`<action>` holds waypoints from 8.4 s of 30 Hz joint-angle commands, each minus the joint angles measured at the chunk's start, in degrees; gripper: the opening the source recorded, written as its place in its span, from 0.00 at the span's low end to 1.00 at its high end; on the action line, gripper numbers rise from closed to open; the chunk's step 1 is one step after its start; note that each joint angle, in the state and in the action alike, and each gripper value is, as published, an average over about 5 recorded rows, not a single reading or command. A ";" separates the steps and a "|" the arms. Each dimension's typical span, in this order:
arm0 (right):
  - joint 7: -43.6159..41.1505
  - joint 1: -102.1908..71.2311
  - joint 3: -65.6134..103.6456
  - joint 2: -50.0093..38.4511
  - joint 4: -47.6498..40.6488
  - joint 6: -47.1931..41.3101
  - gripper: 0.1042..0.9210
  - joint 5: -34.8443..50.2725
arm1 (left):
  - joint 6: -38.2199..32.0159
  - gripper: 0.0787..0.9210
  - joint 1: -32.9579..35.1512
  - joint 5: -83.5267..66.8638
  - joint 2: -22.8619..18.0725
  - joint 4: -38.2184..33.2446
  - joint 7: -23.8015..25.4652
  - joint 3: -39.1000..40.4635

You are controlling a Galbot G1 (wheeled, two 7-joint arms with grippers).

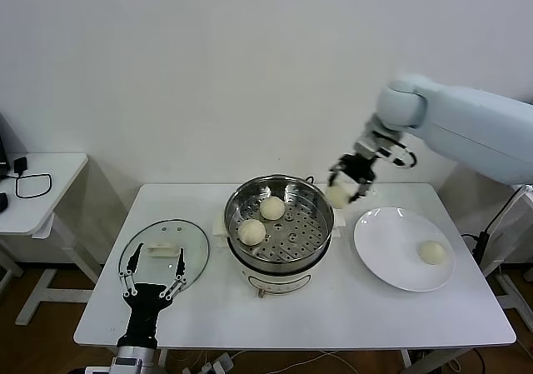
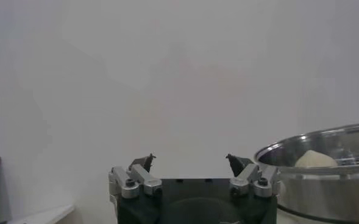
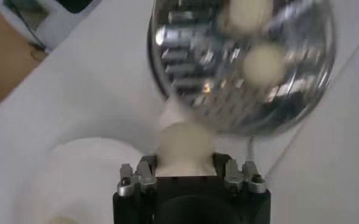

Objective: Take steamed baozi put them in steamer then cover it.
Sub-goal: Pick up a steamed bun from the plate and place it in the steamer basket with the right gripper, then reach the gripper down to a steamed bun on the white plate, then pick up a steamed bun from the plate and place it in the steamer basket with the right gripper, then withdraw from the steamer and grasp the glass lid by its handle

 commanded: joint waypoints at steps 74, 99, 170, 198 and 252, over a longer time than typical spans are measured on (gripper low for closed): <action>-8.79 -21.78 15.63 -18.89 -36.38 -16.90 0.88 -1.97 | 0.82 0.88 -0.22 -0.14 0.17 -1.26 -0.57 0.51; 1.02 -37.06 26.05 -9.28 -45.53 -12.73 0.88 -11.52 | 0.01 0.88 0.67 -0.16 -0.30 -0.07 -0.70 -0.42; -2.15 -3.91 -8.60 16.11 -15.84 -32.99 0.64 18.91 | 0.51 0.88 -0.34 -1.00 0.73 -0.88 -1.19 -0.13; -2.24 -8.64 -7.82 17.57 -19.36 -31.45 0.66 12.81 | 0.06 0.88 -0.16 -1.04 0.52 -0.66 -1.36 -0.71; 84.43 -43.27 41.41 -20.35 10.48 -5.12 0.88 29.82 | 12.21 0.88 -7.35 12.43 6.26 -0.25 -7.63 0.06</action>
